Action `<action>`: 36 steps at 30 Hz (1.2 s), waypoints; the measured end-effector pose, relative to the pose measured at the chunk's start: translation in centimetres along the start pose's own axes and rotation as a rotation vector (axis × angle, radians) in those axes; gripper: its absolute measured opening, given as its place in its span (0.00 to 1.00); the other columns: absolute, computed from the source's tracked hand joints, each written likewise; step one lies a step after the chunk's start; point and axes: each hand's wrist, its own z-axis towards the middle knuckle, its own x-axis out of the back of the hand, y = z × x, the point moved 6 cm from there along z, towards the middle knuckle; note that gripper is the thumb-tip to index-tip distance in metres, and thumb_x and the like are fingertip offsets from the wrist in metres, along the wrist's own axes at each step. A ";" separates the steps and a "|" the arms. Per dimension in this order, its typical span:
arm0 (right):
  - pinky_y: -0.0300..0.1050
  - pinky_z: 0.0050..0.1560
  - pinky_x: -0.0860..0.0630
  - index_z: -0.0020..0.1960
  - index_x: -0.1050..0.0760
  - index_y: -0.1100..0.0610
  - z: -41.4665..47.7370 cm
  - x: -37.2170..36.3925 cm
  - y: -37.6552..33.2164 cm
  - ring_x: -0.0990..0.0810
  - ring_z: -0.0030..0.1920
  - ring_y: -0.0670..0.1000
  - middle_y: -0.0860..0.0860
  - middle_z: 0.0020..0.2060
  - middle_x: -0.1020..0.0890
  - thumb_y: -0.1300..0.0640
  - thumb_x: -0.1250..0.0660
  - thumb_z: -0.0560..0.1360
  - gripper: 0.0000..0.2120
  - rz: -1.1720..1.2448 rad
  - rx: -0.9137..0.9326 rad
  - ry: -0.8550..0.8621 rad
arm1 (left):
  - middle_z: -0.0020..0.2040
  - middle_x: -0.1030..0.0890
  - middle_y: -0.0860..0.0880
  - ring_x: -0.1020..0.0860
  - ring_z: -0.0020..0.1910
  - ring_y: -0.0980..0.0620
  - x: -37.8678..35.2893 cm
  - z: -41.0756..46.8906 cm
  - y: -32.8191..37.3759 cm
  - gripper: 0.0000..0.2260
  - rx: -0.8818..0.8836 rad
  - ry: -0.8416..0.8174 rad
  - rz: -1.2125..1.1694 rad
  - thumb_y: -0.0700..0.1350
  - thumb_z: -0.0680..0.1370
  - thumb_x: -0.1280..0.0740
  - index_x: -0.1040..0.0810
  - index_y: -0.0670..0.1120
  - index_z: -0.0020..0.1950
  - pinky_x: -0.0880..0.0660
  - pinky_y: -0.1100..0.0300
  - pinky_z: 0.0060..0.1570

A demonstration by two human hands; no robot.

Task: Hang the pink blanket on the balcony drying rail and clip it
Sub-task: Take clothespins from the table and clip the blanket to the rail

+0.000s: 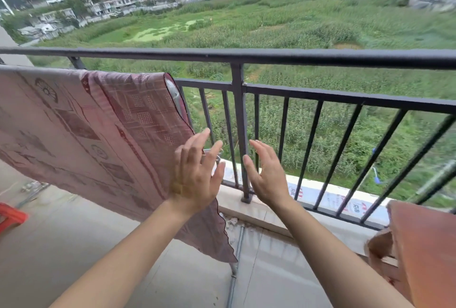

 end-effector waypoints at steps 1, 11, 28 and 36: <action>0.46 0.72 0.35 0.74 0.33 0.51 -1.1 0.9 0.5 0.34 0.72 0.47 0.50 0.72 0.30 0.45 0.40 0.81 0.23 -0.087 -0.013 0.026 | 0.73 0.33 0.40 0.33 0.71 0.41 -0.7 -0.8 0.9 0.19 -0.051 -0.014 -0.023 0.51 0.80 0.39 0.25 0.45 0.68 0.35 0.42 0.66; 0.54 0.72 0.37 0.77 0.38 0.55 -24.4 16.2 8.7 0.37 0.76 0.58 0.58 0.77 0.37 0.44 0.36 0.78 0.31 -0.744 -0.600 0.150 | 0.80 0.51 0.40 0.53 0.79 0.41 -11.8 -7.3 17.2 0.34 -0.168 -0.627 -0.303 0.65 0.79 0.53 0.43 0.45 0.79 0.51 0.37 0.74; 0.54 0.66 0.30 0.79 0.44 0.51 -66.7 28.3 12.5 0.33 0.73 0.60 0.57 0.77 0.40 0.47 0.40 0.80 0.30 -0.462 -1.701 0.486 | 0.80 0.55 0.45 0.55 0.79 0.46 -9.5 -27.4 53.6 0.30 -0.890 -1.092 -0.526 0.62 0.81 0.51 0.52 0.51 0.80 0.51 0.48 0.74; 0.56 0.58 0.27 0.79 0.45 0.52 -72.8 29.2 20.5 0.26 0.65 0.63 0.56 0.77 0.41 0.51 0.43 0.83 0.27 -0.300 -1.858 0.643 | 0.80 0.63 0.49 0.62 0.78 0.48 -13.6 -37.2 55.6 0.28 -0.868 -1.488 -0.401 0.59 0.83 0.54 0.55 0.52 0.80 0.53 0.47 0.76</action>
